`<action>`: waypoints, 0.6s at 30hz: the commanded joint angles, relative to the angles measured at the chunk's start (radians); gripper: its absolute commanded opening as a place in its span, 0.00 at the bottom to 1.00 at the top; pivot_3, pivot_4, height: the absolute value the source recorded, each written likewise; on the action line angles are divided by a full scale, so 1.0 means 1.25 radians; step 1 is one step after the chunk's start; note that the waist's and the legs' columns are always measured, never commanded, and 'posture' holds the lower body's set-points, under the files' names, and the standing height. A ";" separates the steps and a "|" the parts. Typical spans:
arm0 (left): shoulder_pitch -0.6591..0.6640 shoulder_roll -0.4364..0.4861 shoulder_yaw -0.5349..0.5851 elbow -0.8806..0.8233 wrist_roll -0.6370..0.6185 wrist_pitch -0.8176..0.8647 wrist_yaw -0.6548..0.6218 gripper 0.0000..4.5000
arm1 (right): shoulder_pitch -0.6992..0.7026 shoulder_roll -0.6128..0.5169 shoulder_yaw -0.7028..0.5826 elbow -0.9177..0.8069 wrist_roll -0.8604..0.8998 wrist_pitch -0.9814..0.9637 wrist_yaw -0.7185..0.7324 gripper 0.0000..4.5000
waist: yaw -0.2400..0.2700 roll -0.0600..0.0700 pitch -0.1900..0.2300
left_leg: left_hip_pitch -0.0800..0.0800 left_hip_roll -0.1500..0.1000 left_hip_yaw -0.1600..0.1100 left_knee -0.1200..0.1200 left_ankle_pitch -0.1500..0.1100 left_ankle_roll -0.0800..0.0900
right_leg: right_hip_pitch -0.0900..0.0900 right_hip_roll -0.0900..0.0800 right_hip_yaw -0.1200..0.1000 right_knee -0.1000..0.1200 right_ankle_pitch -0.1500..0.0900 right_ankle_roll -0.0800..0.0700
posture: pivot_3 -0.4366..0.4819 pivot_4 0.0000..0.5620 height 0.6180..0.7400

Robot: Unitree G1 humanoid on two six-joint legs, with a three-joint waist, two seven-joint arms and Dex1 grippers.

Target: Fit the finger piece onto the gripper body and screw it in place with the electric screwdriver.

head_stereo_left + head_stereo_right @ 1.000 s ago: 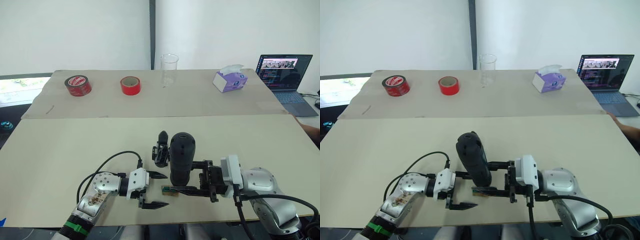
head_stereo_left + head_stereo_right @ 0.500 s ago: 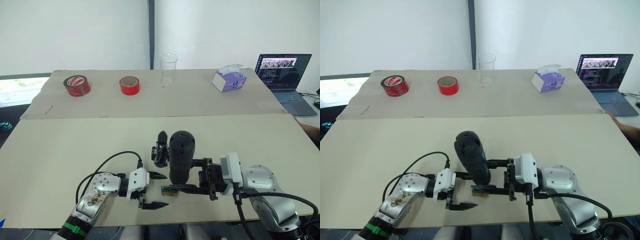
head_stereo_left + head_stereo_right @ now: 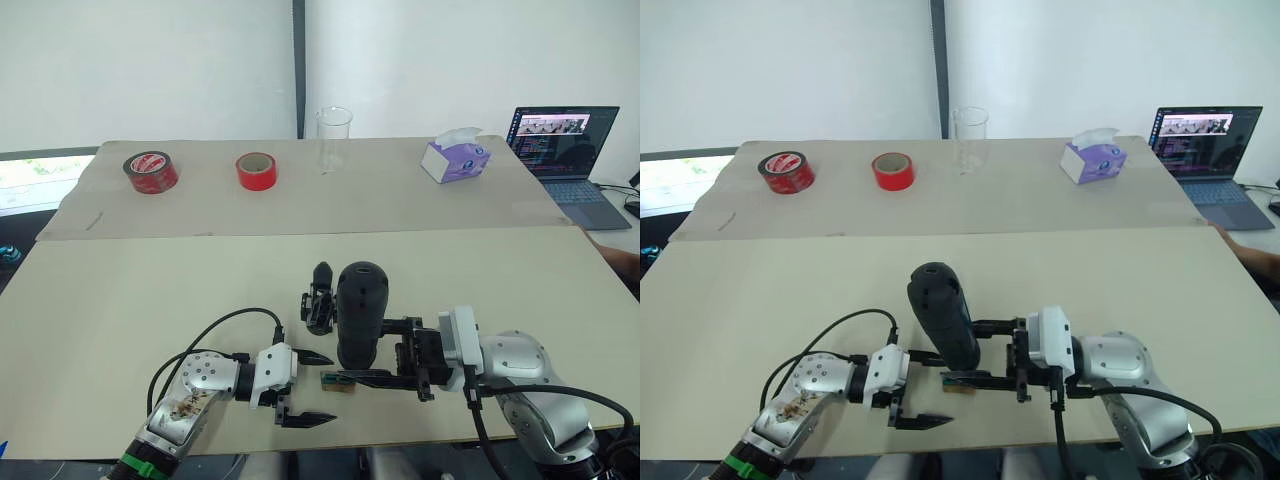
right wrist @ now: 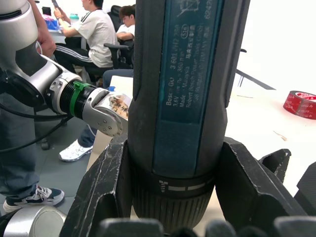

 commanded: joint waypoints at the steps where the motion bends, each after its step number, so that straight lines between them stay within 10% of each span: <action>1: -0.001 -0.009 -0.011 0.045 0.008 0.002 0.012 1.00 | -0.015 0.007 -0.004 -0.025 0.019 -0.025 -0.003 0.43 | 0.002 0.000 0.000 | 0.000 0.000 0.000 0.000 0.000 0.000 | 0.000 0.000 0.000 0.000 0.000 0.000 | 0.48 0.27 1.00; 18: 0.002 -0.014 -0.011 0.103 0.014 -0.043 0.012 1.00 | -0.020 0.005 -0.002 -0.013 0.010 -0.031 0.003 0.43 | 0.006 0.000 0.000 | 0.000 0.000 0.000 0.000 0.000 0.000 | 0.000 0.000 0.000 0.000 -0.001 -0.001 | 0.48 0.27 1.00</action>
